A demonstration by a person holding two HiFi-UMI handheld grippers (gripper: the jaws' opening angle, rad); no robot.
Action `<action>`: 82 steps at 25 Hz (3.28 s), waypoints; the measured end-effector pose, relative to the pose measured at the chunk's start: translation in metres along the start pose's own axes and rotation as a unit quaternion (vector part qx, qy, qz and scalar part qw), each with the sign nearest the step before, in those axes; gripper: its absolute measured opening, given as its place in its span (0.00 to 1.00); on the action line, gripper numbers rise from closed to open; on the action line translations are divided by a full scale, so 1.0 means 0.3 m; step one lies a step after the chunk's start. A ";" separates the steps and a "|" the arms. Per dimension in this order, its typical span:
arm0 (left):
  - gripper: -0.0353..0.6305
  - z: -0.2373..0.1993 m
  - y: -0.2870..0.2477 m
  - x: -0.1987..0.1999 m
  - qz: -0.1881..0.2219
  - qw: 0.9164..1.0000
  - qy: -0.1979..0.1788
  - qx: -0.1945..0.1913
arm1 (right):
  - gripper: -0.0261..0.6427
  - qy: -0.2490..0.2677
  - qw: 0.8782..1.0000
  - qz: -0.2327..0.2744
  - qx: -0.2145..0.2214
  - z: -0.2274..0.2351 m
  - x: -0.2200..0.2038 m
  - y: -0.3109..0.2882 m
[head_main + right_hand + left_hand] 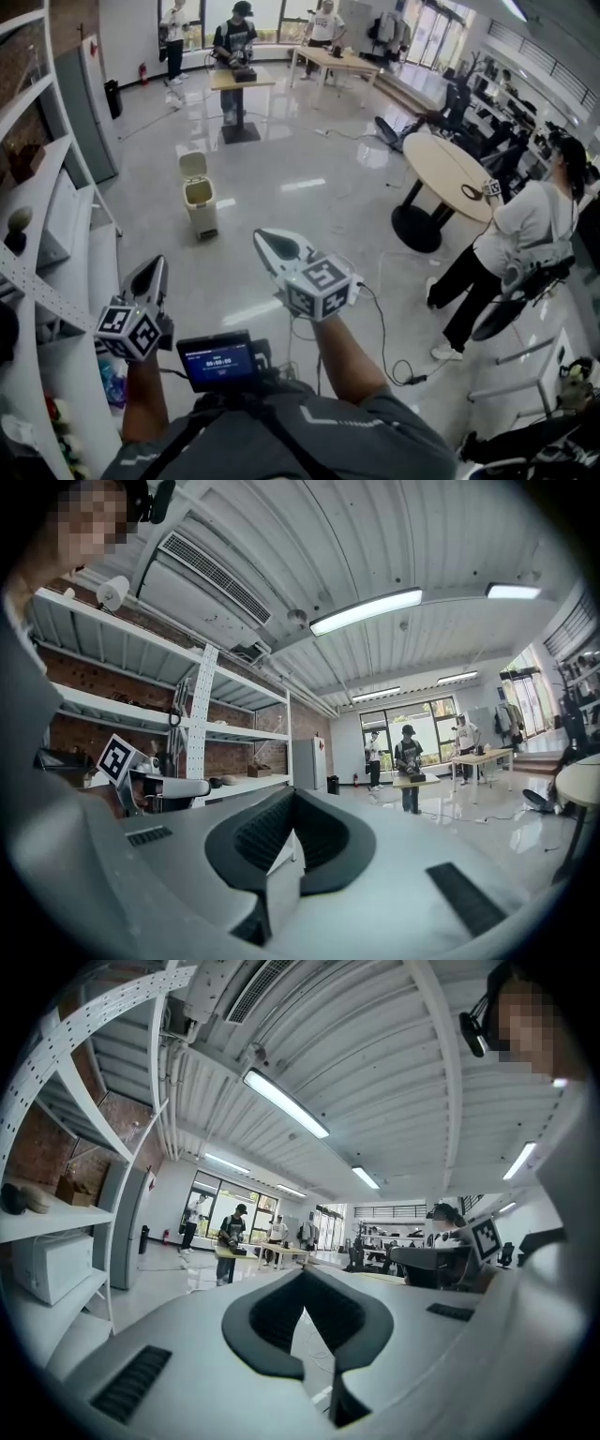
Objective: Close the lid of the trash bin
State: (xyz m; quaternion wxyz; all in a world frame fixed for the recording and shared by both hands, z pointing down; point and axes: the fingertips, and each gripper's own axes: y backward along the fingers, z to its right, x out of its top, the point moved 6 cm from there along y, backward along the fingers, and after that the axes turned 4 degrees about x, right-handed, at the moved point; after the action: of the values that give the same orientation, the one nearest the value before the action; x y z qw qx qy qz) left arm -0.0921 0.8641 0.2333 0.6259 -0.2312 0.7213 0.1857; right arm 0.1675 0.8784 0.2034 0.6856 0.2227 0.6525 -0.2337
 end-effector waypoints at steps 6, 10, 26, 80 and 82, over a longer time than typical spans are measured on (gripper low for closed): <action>0.05 -0.030 0.004 -0.010 0.000 1.000 0.006 -0.009 | 0.06 -0.005 1.000 0.002 0.000 -0.020 -0.008 -0.030; 0.05 -0.075 0.022 -0.016 0.000 1.000 0.016 -0.004 | 0.06 -0.002 1.000 -0.001 0.002 -0.045 -0.013 -0.074; 0.05 -0.290 0.081 -0.043 -0.005 1.000 0.022 -0.016 | 0.06 -0.007 1.000 -0.014 -0.020 -0.176 -0.051 -0.251; 0.05 -0.807 -1.338 0.106 -0.022 0.999 0.020 -0.029 | 0.06 -0.030 0.999 -0.004 0.010 0.967 0.005 -1.203; 0.05 -0.861 -1.379 0.109 -0.026 0.999 0.022 -0.036 | 0.06 -0.033 0.999 -0.001 0.003 0.982 0.020 -1.265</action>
State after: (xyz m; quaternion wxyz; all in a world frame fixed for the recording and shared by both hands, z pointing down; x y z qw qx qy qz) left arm -0.0726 0.3760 0.2480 0.6055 -0.2762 0.7217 0.1901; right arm 0.1687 0.3979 0.2117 0.7059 0.2157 0.6291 -0.2437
